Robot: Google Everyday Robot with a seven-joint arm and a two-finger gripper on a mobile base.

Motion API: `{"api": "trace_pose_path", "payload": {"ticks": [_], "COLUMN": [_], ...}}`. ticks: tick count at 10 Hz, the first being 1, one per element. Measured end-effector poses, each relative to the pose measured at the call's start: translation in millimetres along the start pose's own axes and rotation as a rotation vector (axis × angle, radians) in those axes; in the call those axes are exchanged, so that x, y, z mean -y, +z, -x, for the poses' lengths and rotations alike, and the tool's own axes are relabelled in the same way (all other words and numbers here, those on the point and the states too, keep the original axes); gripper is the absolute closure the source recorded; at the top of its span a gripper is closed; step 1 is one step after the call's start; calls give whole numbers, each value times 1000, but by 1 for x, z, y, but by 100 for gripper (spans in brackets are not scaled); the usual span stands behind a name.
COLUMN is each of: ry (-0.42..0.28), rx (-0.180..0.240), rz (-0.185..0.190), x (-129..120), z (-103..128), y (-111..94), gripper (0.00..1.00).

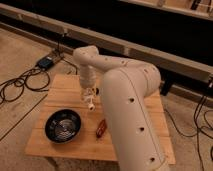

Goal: Stand the bottle upright

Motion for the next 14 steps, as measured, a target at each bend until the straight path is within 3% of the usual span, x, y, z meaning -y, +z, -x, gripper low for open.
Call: {"api": "trace_pose_path", "payload": {"ticks": [2, 3, 5, 7, 8, 9, 10, 12, 13, 14], "ry": [138, 249, 411, 552, 624, 668, 735, 809, 854, 880], "rx": [-31, -57, -74, -60, -39, -28, 0, 36, 50, 47], "rz": [107, 185, 290, 421, 505, 557, 645, 762, 839, 889], "x": [2, 5, 13, 18, 21, 22, 24, 25, 25, 23], "z": [-8, -12, -13, -7, -2, 1, 6, 9, 7, 1], "y": [-21, -36, -56, -74, -86, -92, -101, -108, -109, -106], "gripper": [100, 100, 100, 100, 100, 100, 100, 100, 100, 100]}}
